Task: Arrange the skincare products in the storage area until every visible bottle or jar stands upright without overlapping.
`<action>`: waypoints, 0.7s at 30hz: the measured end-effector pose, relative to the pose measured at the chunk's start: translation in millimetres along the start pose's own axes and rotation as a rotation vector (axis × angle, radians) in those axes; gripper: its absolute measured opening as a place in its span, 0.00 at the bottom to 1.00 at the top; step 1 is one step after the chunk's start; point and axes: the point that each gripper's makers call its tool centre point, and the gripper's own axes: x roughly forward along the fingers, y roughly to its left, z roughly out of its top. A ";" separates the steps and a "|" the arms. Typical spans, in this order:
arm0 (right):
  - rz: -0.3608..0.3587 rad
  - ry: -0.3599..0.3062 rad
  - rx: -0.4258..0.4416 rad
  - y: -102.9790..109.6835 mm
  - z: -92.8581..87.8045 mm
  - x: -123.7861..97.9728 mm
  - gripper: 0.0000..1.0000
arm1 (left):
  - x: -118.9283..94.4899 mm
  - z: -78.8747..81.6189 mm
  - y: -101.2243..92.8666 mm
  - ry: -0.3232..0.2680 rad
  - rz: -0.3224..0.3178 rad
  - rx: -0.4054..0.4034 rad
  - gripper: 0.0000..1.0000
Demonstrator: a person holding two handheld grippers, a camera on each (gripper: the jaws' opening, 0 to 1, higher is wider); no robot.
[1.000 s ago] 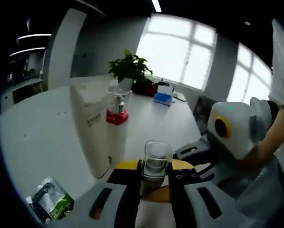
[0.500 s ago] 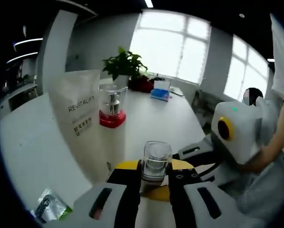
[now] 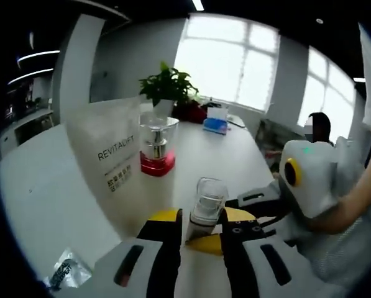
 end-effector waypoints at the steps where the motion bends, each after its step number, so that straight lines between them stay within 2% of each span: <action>1: -0.005 -0.001 0.003 -1.5 0.0 0.7 0.20 | -1.1 -0.7 0.9 0.003 0.005 -0.002 0.23; 8: -0.027 0.001 0.017 -6.2 -0.9 5.4 0.20 | -16.2 -3.0 4.3 -0.011 0.043 -0.050 0.26; 21: -0.047 0.005 0.028 -12.3 1.2 17.0 0.20 | -45.1 -29.4 -3.9 -0.013 0.095 -0.163 0.26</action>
